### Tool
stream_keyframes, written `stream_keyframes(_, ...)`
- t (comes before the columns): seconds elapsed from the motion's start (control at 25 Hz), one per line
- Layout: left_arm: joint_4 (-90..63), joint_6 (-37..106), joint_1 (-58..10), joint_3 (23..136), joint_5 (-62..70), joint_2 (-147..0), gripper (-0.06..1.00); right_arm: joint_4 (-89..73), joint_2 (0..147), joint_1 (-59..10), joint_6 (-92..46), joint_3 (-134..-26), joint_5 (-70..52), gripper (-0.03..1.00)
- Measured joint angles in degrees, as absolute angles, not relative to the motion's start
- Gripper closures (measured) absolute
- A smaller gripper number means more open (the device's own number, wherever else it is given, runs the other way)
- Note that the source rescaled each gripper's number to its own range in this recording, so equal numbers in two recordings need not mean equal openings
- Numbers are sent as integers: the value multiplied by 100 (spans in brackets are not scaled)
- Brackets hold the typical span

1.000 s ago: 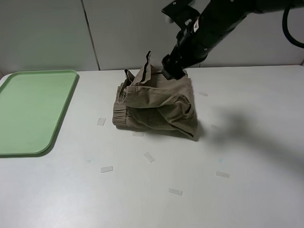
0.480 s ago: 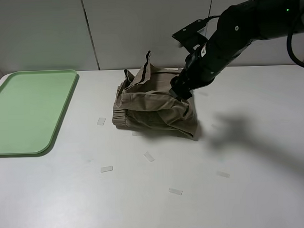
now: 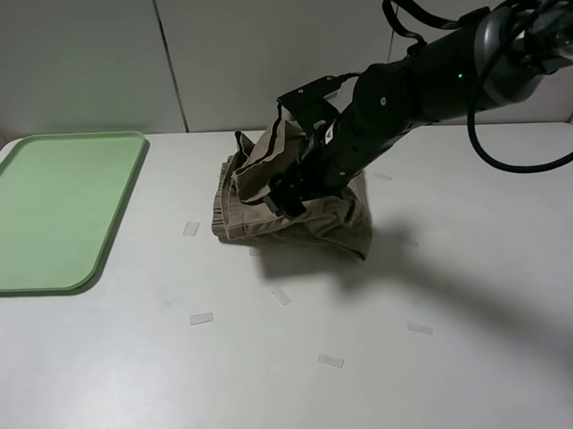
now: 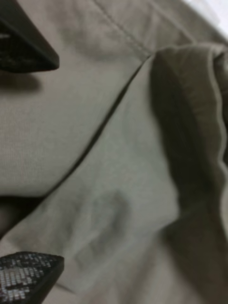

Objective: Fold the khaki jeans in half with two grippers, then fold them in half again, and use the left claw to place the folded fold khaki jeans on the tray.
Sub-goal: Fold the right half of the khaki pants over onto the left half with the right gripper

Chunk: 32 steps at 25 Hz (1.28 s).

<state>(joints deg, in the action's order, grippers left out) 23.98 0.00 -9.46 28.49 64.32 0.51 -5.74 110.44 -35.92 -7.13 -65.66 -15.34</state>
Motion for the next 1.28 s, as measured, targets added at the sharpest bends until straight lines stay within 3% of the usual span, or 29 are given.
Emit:
stream_keyframes(0.4, 2398, 0, -946, 2849, 6432, 51, 3, -898, 11168, -4083, -713, -6576, -1017, 13)
stream_keyframes(1.28, 2398, 0, -946, 2849, 6432, 51, 3, -1260, 11644, -4472, -713, -6576, -905, 14)
